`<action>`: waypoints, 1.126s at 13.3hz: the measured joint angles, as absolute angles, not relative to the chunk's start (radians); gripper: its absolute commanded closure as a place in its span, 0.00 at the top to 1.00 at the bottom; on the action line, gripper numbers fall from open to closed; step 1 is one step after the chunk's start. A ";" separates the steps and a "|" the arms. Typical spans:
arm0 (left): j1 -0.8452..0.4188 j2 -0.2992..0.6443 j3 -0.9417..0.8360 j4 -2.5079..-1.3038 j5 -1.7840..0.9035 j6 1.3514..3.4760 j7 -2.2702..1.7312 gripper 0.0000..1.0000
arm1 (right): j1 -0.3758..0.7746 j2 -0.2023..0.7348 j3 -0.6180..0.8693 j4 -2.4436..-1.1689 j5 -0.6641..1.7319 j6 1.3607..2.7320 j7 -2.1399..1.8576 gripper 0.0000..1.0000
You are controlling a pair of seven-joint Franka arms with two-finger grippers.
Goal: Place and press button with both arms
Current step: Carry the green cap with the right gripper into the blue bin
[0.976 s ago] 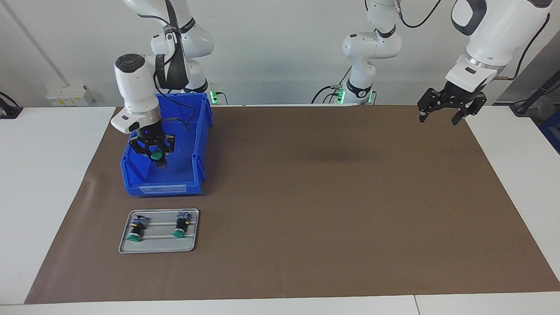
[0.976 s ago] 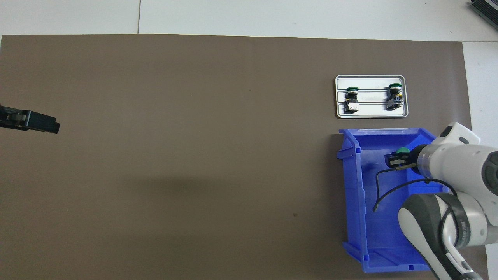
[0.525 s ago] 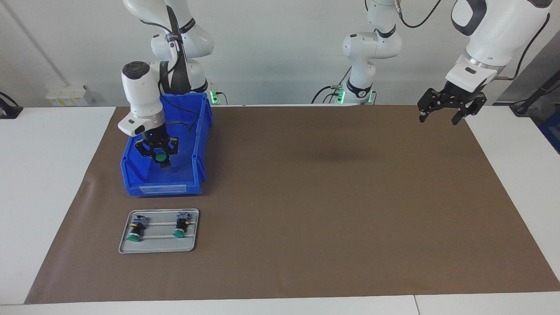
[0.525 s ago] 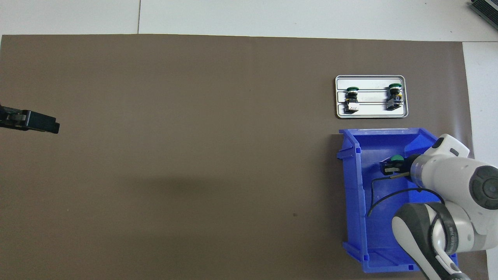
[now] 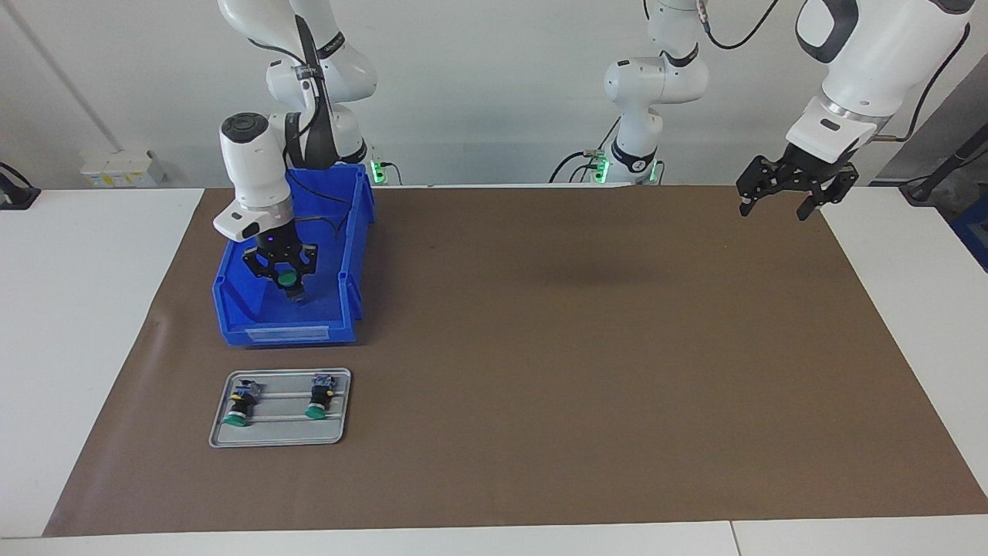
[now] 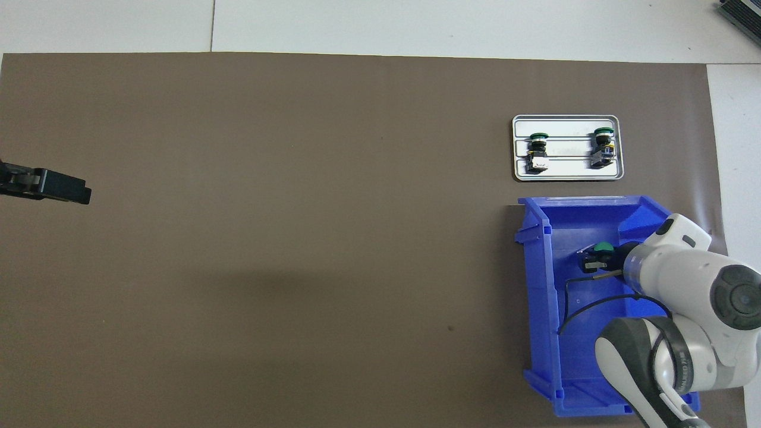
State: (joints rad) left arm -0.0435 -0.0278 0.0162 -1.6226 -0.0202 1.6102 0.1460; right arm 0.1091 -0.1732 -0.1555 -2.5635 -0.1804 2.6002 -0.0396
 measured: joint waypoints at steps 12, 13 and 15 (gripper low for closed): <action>-0.043 -0.028 0.016 -1.623 -0.020 1.610 0.146 1.00 | 0.102 -0.178 -0.151 -2.507 -0.180 2.518 -0.036 1.00; -0.043 -0.028 0.016 -1.623 -0.020 1.610 0.146 1.00 | 0.106 -0.182 -0.148 -2.441 -0.175 2.423 -0.029 1.00; -0.043 -0.028 0.016 -1.623 -0.020 1.610 0.146 1.00 | 0.124 -0.190 -0.145 -2.307 -0.121 2.256 -0.023 1.00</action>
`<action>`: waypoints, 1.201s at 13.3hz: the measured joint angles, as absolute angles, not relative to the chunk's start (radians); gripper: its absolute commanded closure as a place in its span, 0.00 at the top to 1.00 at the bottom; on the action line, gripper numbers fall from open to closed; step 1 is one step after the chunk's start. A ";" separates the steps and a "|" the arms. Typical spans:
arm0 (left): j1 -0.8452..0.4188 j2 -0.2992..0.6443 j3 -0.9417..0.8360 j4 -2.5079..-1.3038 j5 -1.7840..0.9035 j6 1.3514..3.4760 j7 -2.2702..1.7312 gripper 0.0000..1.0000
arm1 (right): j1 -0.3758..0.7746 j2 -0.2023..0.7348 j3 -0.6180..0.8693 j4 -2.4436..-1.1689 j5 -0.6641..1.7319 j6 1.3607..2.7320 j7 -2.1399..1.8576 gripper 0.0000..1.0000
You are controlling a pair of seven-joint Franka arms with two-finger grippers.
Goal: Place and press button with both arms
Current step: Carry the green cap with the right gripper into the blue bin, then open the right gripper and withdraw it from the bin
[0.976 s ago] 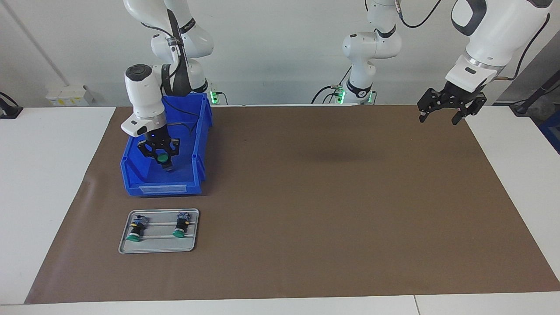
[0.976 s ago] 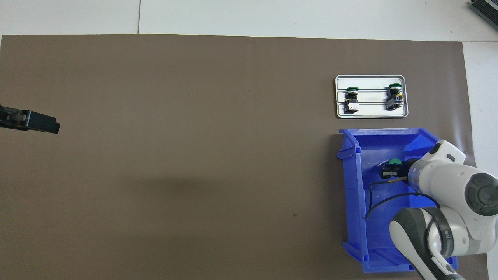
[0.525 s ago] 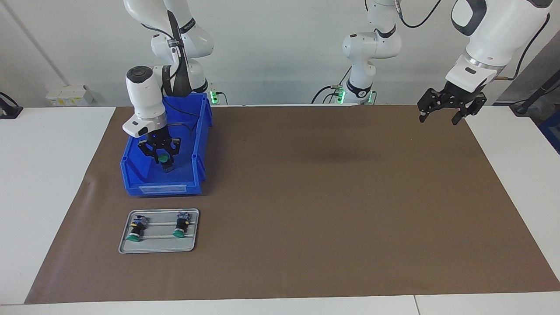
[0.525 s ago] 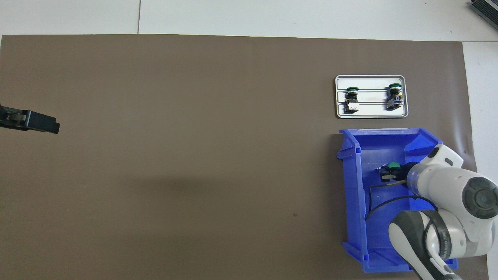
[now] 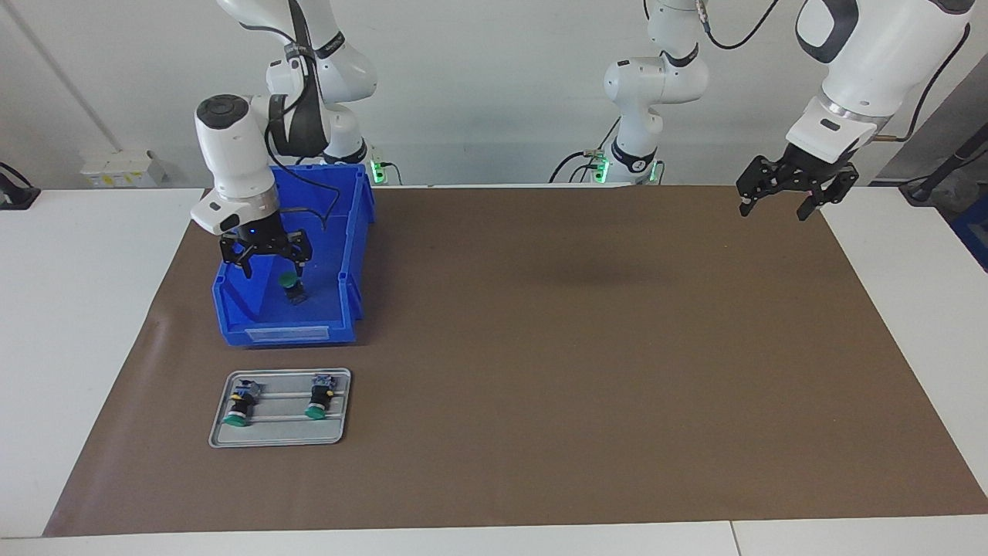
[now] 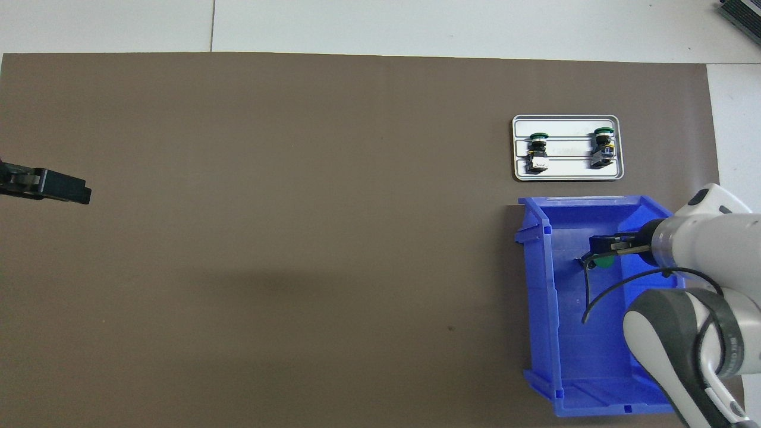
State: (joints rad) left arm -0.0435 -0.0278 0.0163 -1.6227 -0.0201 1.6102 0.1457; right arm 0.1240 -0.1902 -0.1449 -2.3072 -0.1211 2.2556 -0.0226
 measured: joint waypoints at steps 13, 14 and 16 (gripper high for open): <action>-0.043 -0.028 0.016 -1.623 -0.020 1.610 0.146 1.00 | 0.054 -0.045 -0.148 -1.590 0.031 1.541 0.068 1.00; -0.043 -0.028 0.016 -1.623 -0.020 1.610 0.146 1.00 | 0.055 -0.037 -0.147 -1.587 0.031 1.535 0.065 1.00; -0.043 -0.028 0.016 -1.623 -0.020 1.610 0.146 1.00 | 0.058 -0.031 -0.144 -1.587 0.031 1.530 0.054 1.00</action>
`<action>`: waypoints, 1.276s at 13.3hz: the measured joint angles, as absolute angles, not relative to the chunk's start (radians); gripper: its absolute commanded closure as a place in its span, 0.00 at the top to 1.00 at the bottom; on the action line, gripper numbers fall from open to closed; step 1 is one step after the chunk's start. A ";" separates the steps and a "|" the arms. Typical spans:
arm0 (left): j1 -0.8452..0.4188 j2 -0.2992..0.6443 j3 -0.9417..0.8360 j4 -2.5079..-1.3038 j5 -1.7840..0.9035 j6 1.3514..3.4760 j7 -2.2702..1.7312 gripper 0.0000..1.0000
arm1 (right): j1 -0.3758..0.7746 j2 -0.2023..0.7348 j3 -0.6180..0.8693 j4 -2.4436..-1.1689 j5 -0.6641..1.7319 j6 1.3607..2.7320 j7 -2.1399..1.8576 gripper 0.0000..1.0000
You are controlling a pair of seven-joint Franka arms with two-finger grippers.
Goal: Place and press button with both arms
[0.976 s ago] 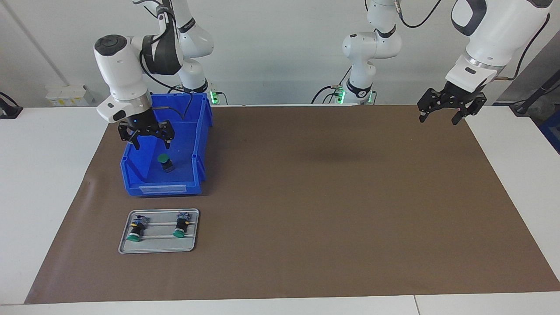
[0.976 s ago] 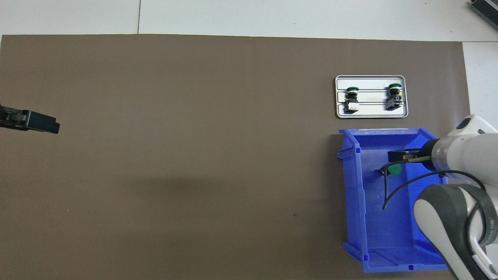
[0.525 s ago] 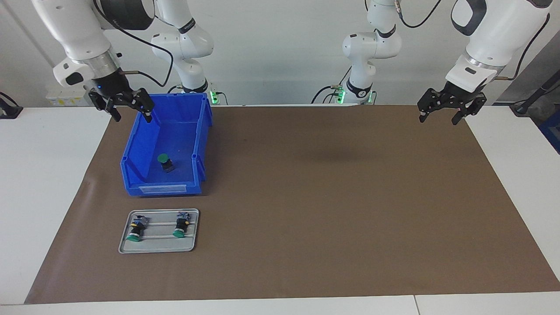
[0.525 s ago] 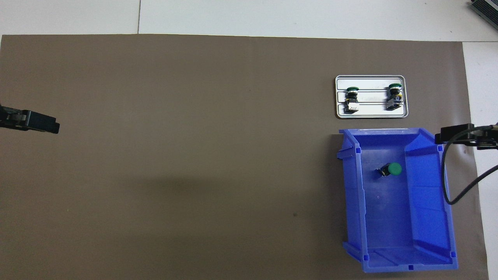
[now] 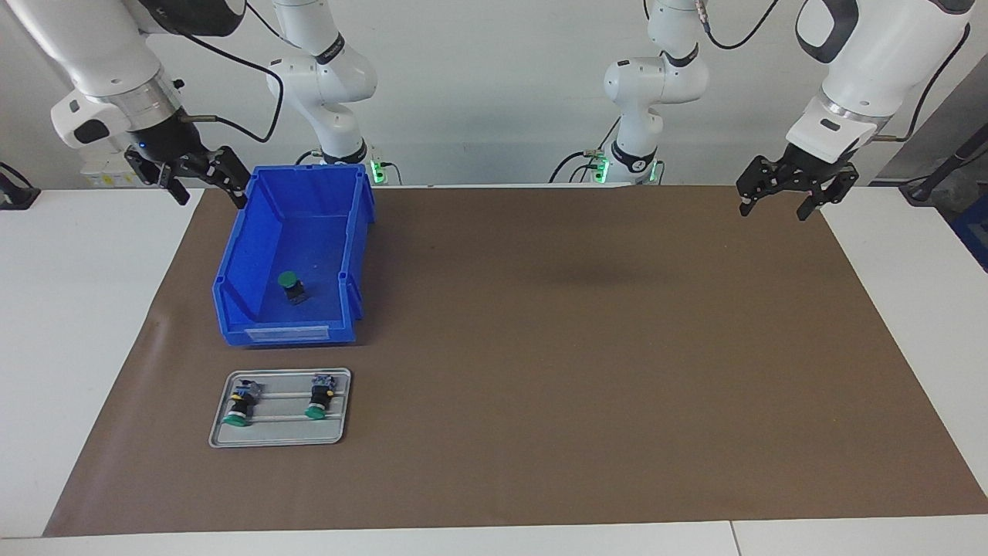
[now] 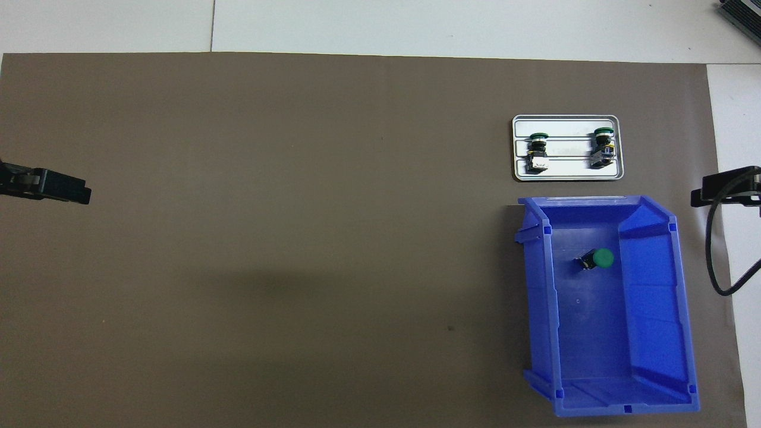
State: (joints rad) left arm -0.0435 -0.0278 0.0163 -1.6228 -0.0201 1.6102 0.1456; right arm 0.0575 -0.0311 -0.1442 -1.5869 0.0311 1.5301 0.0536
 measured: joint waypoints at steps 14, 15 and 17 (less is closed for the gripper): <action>-0.043 -0.028 0.016 -1.623 -0.020 1.610 0.146 1.00 | 0.040 -0.039 -0.067 -1.598 -0.012 1.529 0.046 1.00; -0.043 -0.028 0.016 -1.623 -0.020 1.610 0.146 1.00 | 0.049 -0.039 -0.067 -1.598 -0.031 1.529 0.046 1.00; -0.043 -0.028 0.016 -1.623 -0.020 1.610 0.146 1.00 | 0.064 -0.039 -0.067 -1.598 -0.045 1.536 0.046 1.00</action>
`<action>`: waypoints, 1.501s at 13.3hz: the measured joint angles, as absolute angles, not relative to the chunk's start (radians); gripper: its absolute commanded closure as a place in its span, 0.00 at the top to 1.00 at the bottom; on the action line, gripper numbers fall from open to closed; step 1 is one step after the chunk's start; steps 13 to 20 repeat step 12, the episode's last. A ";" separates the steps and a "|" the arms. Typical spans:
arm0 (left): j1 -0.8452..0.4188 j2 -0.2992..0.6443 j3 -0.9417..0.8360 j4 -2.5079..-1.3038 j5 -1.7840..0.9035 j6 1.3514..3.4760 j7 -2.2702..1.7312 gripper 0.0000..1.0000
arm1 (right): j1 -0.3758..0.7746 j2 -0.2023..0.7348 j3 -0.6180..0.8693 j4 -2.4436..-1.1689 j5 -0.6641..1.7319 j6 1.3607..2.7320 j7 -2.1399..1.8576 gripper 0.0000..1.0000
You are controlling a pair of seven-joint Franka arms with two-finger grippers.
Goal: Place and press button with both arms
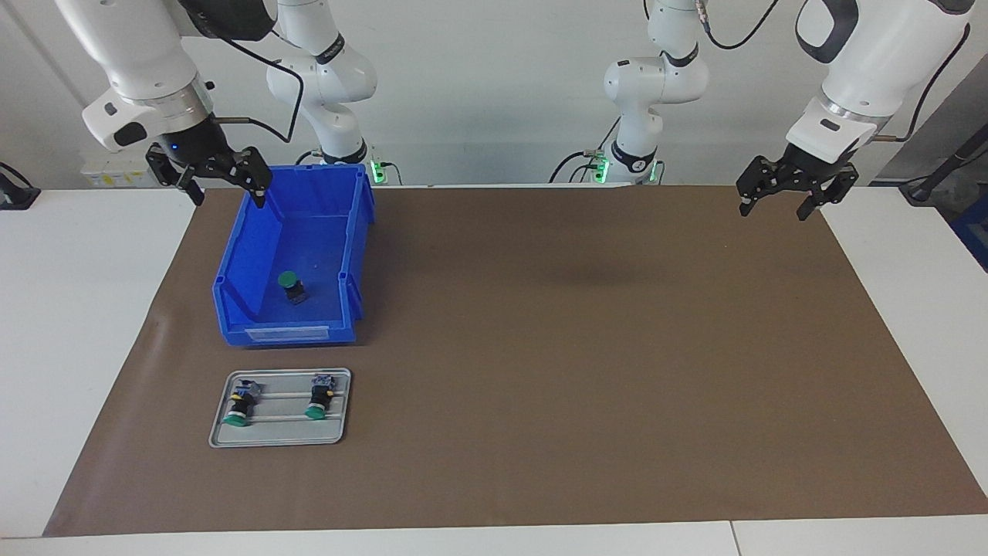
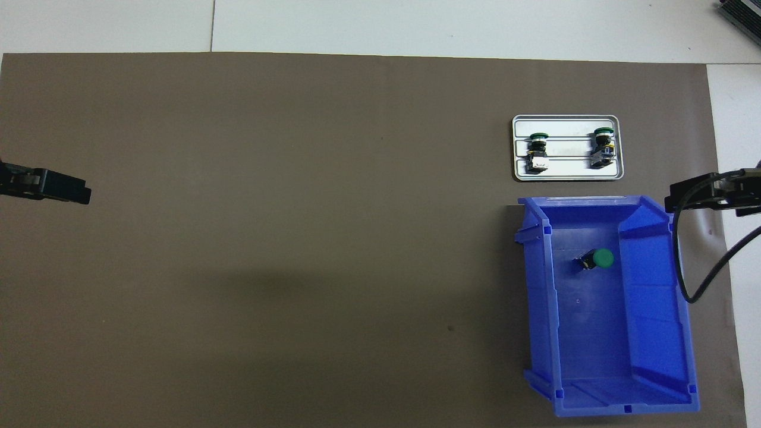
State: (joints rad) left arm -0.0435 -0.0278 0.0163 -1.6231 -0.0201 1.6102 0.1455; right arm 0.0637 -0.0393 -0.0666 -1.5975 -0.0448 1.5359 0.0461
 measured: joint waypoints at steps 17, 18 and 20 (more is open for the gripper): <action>-0.043 -0.028 0.016 -1.623 -0.020 1.610 0.145 1.00 | 0.059 -0.048 -0.077 -1.597 -0.019 1.539 0.046 1.00; -0.043 -0.028 0.016 -1.623 -0.020 1.610 0.145 1.00 | 0.059 -0.048 -0.077 -1.597 -0.019 1.539 0.046 1.00; -0.043 -0.028 0.016 -1.623 -0.020 1.610 0.145 1.00 | 0.059 -0.048 -0.077 -1.597 -0.019 1.539 0.046 1.00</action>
